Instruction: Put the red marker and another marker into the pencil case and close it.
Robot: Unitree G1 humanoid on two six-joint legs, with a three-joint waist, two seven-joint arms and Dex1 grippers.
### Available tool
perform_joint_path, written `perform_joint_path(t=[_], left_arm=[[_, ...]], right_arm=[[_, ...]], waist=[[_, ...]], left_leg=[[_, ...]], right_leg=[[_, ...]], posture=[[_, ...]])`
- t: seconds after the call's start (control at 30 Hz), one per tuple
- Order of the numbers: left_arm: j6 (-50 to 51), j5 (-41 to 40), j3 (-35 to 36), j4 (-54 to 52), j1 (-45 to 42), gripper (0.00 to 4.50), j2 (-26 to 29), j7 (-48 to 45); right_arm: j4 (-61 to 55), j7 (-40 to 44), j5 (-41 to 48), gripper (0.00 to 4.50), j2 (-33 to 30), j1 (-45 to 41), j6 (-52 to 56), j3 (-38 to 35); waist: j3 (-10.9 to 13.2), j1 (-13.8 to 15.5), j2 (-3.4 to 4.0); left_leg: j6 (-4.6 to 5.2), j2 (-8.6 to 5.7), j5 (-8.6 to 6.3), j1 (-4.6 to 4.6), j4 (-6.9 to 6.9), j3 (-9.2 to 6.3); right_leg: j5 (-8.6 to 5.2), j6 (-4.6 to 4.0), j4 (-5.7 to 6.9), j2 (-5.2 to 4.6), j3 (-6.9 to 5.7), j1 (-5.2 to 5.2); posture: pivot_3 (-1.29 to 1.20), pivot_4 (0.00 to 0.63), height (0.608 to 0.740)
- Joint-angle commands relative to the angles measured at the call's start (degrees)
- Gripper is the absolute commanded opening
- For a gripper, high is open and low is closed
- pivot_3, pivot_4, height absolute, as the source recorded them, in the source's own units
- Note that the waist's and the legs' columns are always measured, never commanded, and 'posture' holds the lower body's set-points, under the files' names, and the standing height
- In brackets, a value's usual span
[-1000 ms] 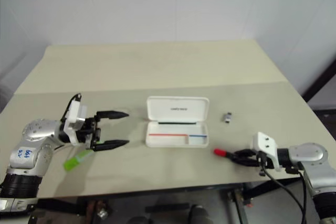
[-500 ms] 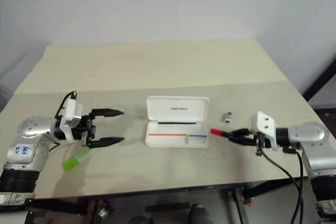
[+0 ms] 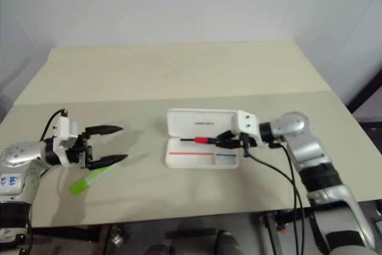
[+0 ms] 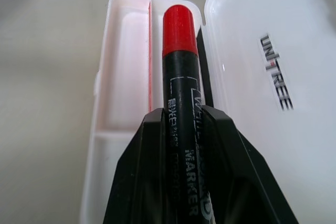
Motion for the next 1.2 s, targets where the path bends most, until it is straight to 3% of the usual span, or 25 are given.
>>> perform_joint_path(t=[0.03, 0.27, 0.63, 0.97, 1.2], left_arm=[[-0.1, -0.6, 2.5, -4.1, 1.8, 4.5, 1.3, 1.5], [0.9, -1.3, 4.8, -7.8, 5.5, 4.5, 1.4, 3.9], [1.8, -1.6, 5.4, -10.0, 6.8, 4.5, 0.8, 5.7], [1.3, -1.0, 5.8, -10.4, 7.4, 4.5, 0.5, 6.8], [0.2, -1.6, 12.4, -11.5, 16.7, 4.5, 0.5, 8.9]], right_arm=[[5.6, -0.5, -2.2, 0.6, 2.2, -3.8, -4.6, 0.6], [13.3, 1.3, -4.1, 0.6, 4.8, -6.7, -8.7, 1.6], [8.3, 2.2, -1.6, 4.46, 6.5, -6.4, -5.8, -0.2], [-20.0, 4.2, 13.9, 4.49, 1.0, 6.1, 11.0, -6.4], [-35.0, -5.9, 22.8, 4.49, -1.9, 16.2, 21.1, -16.5]], waist=[[0.0, -0.1, 0.01], [0.0, -0.2, 0.01], [0.0, -0.3, 0.05], [0.0, 0.2, 0.05], [0.0, -0.3, 0.05]], left_leg=[[0.0, 0.0, 0.0, 0.0, -0.01, 0.0], [-0.02, 0.01, 0.01, -0.02, -0.15, 0.04], [-0.07, 0.03, 0.04, 0.02, -0.19, 0.07], [-0.06, 0.04, 0.03, -0.03, -0.25, 0.02], [-0.08, 0.14, 0.01, 0.08, -0.39, 0.18]], right_leg=[[0.0, 0.0, 0.0, 0.0, 0.0, -0.01], [-0.02, -0.03, 0.0, -0.01, -0.03, -0.12], [-0.03, -0.06, 0.14, 0.0, -0.02, -0.17], [-0.06, -0.11, 0.09, -0.05, -0.17, -0.2], [-0.08, -0.14, 0.06, -0.02, -0.1, -0.23]], posture=[[0.0, 0.15, 0.74], [0.0, 0.15, 0.74], [0.0, 0.15, 0.74], [0.0, 0.15, 0.74], [0.0, 0.15, 0.74]])
